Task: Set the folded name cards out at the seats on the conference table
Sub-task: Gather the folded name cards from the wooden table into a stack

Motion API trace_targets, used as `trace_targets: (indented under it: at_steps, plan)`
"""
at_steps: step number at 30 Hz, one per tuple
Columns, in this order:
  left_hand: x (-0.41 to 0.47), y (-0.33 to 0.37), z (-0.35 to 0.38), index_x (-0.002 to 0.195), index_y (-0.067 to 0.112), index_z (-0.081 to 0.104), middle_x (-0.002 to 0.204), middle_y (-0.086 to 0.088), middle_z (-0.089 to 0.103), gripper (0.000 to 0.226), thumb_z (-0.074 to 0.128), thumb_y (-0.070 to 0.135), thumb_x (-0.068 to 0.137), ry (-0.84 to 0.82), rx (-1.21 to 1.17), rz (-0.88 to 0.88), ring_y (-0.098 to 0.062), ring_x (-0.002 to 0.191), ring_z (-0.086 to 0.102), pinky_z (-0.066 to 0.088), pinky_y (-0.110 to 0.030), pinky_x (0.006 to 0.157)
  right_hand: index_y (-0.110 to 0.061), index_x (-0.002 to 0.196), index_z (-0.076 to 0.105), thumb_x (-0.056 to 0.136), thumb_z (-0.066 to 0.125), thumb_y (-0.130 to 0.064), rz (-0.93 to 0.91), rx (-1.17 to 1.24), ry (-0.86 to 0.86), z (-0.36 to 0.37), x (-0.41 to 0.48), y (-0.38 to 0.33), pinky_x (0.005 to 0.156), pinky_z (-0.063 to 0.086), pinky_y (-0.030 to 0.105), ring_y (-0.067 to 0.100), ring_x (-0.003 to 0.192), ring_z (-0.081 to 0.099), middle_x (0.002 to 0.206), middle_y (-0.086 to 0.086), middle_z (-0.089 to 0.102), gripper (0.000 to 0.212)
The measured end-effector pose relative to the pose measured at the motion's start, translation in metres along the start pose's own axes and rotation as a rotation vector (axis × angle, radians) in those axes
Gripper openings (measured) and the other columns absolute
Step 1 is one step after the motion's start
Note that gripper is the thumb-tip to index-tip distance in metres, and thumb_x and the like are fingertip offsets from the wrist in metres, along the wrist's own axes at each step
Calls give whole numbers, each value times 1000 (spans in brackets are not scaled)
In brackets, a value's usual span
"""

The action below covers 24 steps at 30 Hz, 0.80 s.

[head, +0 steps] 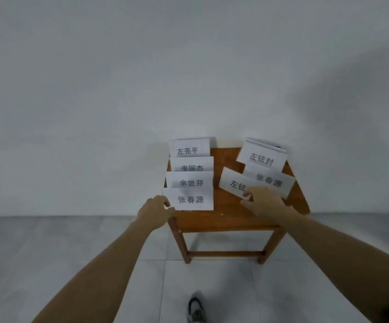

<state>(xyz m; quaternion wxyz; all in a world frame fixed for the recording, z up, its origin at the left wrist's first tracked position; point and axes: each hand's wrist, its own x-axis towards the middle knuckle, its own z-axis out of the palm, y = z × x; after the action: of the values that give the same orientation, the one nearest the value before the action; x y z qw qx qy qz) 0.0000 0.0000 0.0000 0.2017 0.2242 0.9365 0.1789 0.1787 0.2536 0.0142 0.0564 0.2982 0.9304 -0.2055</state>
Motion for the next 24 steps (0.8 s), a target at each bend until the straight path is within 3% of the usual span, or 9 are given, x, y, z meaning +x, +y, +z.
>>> trace_targets:
  at_steps: [5,7,11,13,15,18,21,24]
  plan:
    - [70,-21,3,116,11,57,99,-2,61,34,59,32,89,-71,-74,-109,-18,88,57,45,-29,75,-22,112,64,88,63,-41,160,122,-96,36,64,-10,89,50,33,15,98,58,111,-2,63,31]
    - [95,-26,7,119,8,55,109,-7,61,35,57,30,92,-85,-95,-133,-19,91,54,42,-28,76,-22,105,65,88,64,-40,219,183,-116,49,83,-16,87,49,31,14,97,57,105,-3,61,25]
    - [139,-38,17,133,4,48,126,-14,58,47,54,30,94,-114,-261,-252,-29,111,57,50,-35,92,-20,101,66,90,62,-39,332,282,-115,71,116,-21,82,54,35,14,85,61,92,-2,64,23]
    - [150,-43,22,128,5,53,120,-15,61,42,55,30,94,-143,-385,-326,-31,105,60,54,-44,90,-19,106,66,94,57,-37,356,327,-89,76,128,-23,76,55,33,14,79,62,89,-1,65,24]
    - [163,-49,30,110,6,61,108,-15,66,28,56,28,93,-177,-482,-369,-30,96,64,56,-46,87,-19,116,64,96,54,-35,369,368,-52,79,149,-27,74,49,29,12,80,59,97,-1,65,28]
    - [169,-54,40,102,5,64,91,-13,69,22,56,25,94,-217,-601,-416,-31,84,68,58,-50,83,-13,129,58,97,54,-33,417,463,-49,78,177,-39,82,49,32,18,93,59,116,8,64,38]
    - [167,-54,42,97,7,64,85,-12,70,16,55,21,96,-218,-686,-421,-28,72,66,59,-41,75,-14,134,53,95,57,-35,435,541,-110,84,202,-44,95,52,44,25,108,62,123,9,63,44]
    - [163,-55,37,97,1,63,82,-15,69,15,55,14,96,-200,-761,-382,-25,67,62,51,-35,65,-14,127,58,95,56,-35,424,597,-204,96,223,-41,92,54,45,28,105,64,115,8,67,38]
